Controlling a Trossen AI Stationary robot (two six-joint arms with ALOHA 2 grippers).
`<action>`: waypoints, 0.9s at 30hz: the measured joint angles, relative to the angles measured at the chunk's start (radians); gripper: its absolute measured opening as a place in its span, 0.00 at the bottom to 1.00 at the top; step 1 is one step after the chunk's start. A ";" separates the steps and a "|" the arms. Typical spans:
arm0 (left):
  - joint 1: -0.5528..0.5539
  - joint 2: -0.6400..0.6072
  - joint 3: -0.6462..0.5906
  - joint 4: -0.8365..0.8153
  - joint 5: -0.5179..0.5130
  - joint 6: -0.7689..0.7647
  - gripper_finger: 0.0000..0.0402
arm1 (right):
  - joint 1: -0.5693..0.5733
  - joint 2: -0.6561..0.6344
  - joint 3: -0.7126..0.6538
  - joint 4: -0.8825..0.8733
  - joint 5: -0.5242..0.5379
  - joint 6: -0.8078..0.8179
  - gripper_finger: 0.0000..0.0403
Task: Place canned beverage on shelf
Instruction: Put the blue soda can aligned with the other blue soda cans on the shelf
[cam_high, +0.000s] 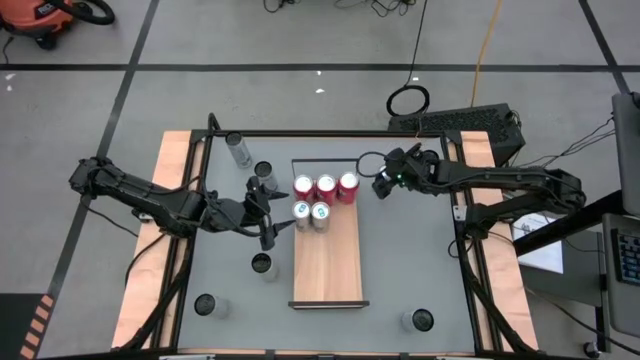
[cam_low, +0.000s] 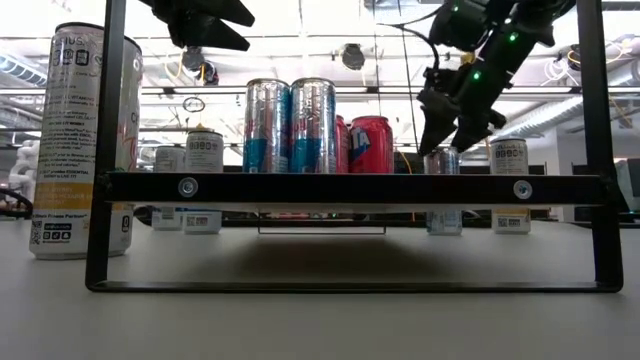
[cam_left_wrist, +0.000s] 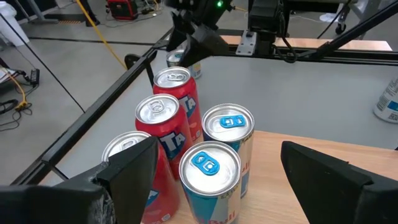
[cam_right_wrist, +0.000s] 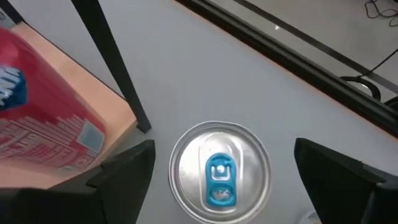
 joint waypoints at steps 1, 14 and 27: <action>0.000 0.000 0.000 0.000 0.000 0.000 0.84 | 0.000 0.012 0.000 -0.001 0.000 0.000 0.87; 0.000 0.000 0.000 0.000 0.000 0.000 0.84 | -0.024 0.039 0.000 -0.017 -0.036 -0.013 0.73; 0.000 0.000 0.000 0.000 0.000 -0.003 0.84 | -0.032 0.024 0.001 -0.039 -0.093 -0.052 0.43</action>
